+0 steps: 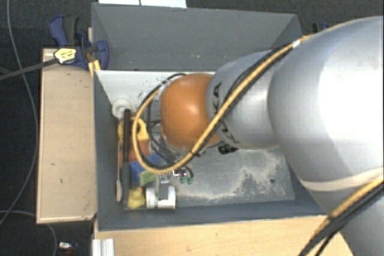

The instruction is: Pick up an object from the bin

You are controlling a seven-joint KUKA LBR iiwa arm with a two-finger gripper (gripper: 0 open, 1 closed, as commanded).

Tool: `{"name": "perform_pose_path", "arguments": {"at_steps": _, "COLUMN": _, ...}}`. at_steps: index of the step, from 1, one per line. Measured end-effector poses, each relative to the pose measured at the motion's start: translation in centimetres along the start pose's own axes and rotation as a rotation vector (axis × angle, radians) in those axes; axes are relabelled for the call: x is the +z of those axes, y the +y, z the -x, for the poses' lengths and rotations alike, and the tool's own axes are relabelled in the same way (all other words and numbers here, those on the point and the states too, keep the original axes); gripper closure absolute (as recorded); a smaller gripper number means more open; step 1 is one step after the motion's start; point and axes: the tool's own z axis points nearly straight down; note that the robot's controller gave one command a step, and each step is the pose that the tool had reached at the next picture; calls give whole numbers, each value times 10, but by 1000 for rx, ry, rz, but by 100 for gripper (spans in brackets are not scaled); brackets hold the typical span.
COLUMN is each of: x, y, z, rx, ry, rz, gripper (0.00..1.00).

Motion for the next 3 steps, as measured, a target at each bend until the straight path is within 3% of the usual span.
{"name": "perform_pose_path", "arguments": {"at_steps": 1, "x": -61, "y": -8, "z": -1, "rx": 109, "ry": 0, "rz": 3, "gripper": 0}}
{"name": "perform_pose_path", "arguments": {"at_steps": 2, "x": -30, "y": -18, "z": -5, "rx": 122, "ry": -4, "rz": 4, "gripper": 0}}
{"name": "perform_pose_path", "arguments": {"at_steps": 3, "x": -22, "y": 8, "z": 65, "rx": -77, "ry": -4, "rz": 3, "gripper": 0}}
